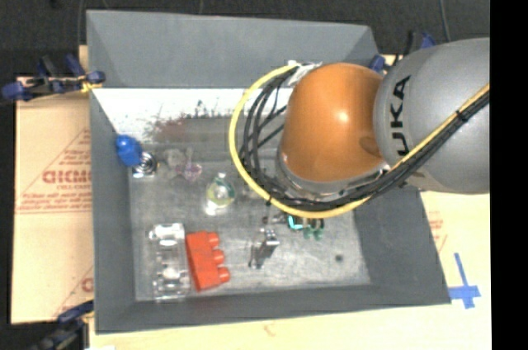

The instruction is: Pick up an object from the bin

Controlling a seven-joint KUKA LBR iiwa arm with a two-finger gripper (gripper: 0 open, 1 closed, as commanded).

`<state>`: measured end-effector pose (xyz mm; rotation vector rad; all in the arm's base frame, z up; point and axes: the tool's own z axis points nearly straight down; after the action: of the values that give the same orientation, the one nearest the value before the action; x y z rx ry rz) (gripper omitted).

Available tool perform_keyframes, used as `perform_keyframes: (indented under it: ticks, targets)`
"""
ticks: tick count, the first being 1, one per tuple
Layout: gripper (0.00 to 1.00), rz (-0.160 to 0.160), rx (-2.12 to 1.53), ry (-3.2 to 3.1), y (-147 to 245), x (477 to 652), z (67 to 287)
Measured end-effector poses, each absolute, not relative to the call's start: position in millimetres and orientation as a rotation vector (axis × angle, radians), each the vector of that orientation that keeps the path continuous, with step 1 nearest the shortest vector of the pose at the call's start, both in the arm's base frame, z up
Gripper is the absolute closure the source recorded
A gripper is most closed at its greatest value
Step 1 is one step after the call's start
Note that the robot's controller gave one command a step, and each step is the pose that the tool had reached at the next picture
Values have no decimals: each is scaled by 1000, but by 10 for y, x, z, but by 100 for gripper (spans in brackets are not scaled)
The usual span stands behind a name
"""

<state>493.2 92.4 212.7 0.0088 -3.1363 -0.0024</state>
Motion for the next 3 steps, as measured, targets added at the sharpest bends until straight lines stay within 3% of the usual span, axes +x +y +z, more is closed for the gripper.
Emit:
perform_keyframes:
  ticks: [1,2,3]
  targets:
    - [0,-1,431,-3110,1457,4915,1410]
    - [0,-6,528,-3108,1527,4910,788]
    - [100,-6,521,-3110,1523,4912,801]
